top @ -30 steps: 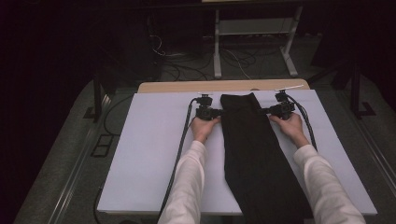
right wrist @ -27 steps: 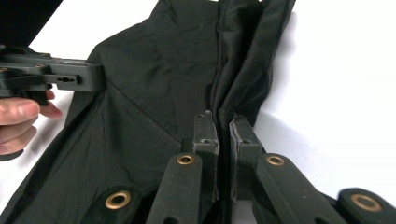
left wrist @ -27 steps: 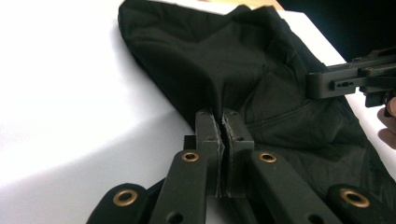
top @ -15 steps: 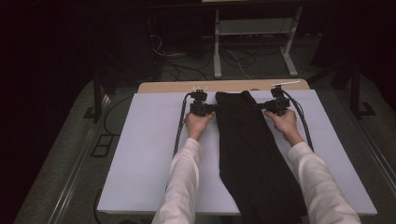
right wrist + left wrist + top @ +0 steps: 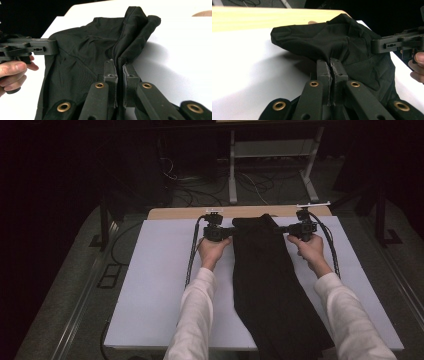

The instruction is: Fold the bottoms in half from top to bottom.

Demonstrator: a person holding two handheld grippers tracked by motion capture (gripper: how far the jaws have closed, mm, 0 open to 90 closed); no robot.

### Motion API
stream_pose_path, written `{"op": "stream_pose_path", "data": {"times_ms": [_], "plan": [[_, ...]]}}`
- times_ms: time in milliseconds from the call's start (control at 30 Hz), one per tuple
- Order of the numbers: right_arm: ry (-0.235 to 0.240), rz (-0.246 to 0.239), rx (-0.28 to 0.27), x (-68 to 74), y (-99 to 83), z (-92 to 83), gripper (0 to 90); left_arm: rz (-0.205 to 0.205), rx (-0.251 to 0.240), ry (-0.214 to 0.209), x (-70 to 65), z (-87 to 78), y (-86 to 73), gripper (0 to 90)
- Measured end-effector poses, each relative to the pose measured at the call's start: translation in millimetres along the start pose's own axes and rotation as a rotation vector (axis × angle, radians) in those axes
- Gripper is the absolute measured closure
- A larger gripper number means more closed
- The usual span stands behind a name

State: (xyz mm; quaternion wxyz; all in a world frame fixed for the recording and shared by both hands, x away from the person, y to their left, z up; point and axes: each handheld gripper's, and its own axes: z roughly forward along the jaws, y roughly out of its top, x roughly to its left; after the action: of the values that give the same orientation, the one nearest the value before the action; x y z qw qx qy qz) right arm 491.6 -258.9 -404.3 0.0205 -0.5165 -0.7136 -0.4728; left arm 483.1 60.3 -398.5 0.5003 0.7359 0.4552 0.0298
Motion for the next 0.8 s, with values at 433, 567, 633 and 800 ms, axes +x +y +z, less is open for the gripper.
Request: {"op": "stream_pose_path", "data": {"times_ms": [433, 567, 633, 800], "plan": [[0.023, -0.024, -0.057, 16.0, -17.3, -29.6, 82.7, 0.008, -0.026, -0.049, -27.9, -14.5, -9.0, 86.2], [0.038, -0.016, -0.070, 16.5, -24.6, -36.5, 82.7, 0.003, -0.038, -0.069, -34.2, -18.7, -12.5, 86.2], [0.044, -0.010, -0.076, 17.2, -28.1, -40.2, 82.7, 0.003, -0.044, -0.076, -37.9, -20.3, -14.5, 86.2], [0.048, -0.013, -0.083, 20.0, -35.7, -47.5, 82.7, 0.008, -0.049, -0.096, -47.2, -24.7, -18.1, 86.2]]}}
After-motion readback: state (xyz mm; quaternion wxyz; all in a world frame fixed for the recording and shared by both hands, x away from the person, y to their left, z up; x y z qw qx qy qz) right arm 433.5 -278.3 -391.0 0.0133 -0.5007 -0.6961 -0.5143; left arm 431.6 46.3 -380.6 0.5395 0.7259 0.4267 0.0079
